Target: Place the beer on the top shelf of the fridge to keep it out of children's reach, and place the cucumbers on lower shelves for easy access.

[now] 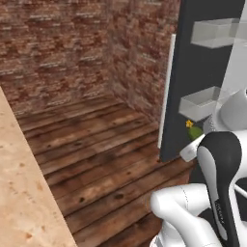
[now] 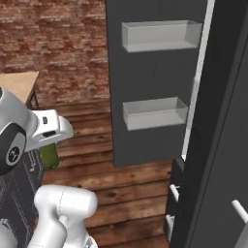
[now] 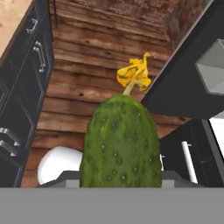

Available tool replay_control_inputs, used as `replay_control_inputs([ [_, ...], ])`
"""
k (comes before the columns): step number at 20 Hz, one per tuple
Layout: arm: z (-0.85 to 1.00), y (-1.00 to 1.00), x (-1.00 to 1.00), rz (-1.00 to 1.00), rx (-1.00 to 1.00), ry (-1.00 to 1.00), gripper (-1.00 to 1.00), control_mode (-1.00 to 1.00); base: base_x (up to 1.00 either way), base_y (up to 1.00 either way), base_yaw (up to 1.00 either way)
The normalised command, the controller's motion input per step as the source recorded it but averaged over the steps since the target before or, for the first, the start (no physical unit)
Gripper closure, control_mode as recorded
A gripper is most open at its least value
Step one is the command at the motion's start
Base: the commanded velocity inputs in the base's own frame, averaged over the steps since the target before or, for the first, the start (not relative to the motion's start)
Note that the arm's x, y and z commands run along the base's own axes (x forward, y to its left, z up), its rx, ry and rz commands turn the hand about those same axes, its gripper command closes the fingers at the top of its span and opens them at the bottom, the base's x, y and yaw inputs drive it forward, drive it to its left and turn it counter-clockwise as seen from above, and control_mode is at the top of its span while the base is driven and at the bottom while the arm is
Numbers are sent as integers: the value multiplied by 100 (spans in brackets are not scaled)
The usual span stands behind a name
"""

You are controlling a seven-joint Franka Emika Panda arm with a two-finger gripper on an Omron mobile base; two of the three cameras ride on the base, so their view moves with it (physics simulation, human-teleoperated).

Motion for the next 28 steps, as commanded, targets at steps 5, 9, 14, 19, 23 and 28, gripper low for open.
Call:
replay_control_inputs([
  [5,0,0,0,0,0,0,100,100,56,-1,-56],
  [9,0,0,0,0,0,0,100,100,58,0,-65],
  [14,0,0,0,0,0,0,100,100,48,2,-73],
  [19,0,0,0,0,0,0,100,100,40,10,-76],
  [23,0,0,0,0,0,0,100,100,46,19,-74],
  [28,0,0,0,0,0,0,100,100,48,37,-65],
])
